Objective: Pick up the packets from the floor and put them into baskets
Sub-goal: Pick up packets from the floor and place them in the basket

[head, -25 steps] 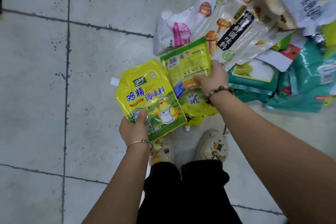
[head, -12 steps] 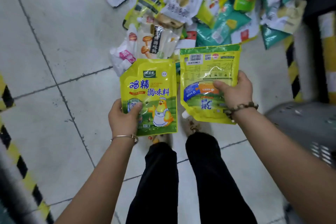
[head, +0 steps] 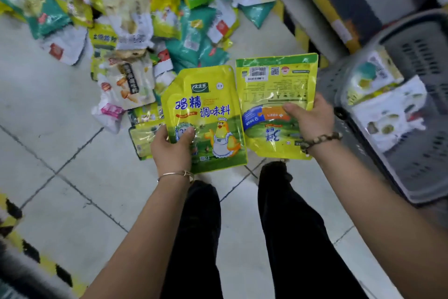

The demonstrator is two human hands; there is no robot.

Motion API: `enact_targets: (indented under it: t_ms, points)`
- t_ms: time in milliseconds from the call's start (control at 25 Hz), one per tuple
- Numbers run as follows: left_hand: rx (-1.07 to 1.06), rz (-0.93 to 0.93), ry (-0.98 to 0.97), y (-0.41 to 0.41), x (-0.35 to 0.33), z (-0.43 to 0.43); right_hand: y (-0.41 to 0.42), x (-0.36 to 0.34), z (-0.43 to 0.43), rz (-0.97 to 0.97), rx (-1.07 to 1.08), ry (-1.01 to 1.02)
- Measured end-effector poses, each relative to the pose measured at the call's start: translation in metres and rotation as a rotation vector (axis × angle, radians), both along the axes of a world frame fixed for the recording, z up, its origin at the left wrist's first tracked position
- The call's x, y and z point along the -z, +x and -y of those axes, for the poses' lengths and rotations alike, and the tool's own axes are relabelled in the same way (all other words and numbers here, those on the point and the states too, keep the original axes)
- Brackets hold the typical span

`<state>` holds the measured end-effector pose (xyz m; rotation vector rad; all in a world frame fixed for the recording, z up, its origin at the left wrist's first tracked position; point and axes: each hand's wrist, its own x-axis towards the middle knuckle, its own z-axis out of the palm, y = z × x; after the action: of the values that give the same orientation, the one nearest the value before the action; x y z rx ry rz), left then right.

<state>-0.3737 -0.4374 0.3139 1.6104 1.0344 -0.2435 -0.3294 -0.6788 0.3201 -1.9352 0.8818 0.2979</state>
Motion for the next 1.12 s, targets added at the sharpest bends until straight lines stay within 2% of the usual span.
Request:
enact_targets:
  t_ms: [160,480,680,840,1000,1120]
  points:
    - [0.142,0.055,-0.067,0.024,-0.012,0.096,-0.021,-0.012,0.09,0.068,0.241,-0.002]
    - [0.566,0.096,-0.032,0.052,-0.005,0.3,-0.078,-0.001,0.277,0.056,0.609,-0.063]
    - [0.901,0.084,0.082,0.059,0.021,0.401,-0.109,0.021,0.371,-0.012,0.768,-0.194]
    - [1.098,0.049,0.16,0.064,0.07,0.458,-0.129,0.066,0.42,-0.116,0.841,-0.265]
    - [1.183,0.024,0.17,0.074,0.126,0.497,-0.139,0.118,0.431,-0.173,0.907,-0.133]
    - [1.305,-0.126,0.324,0.077,0.165,0.514,-0.143,0.152,0.435,-0.25,0.919,-0.061]
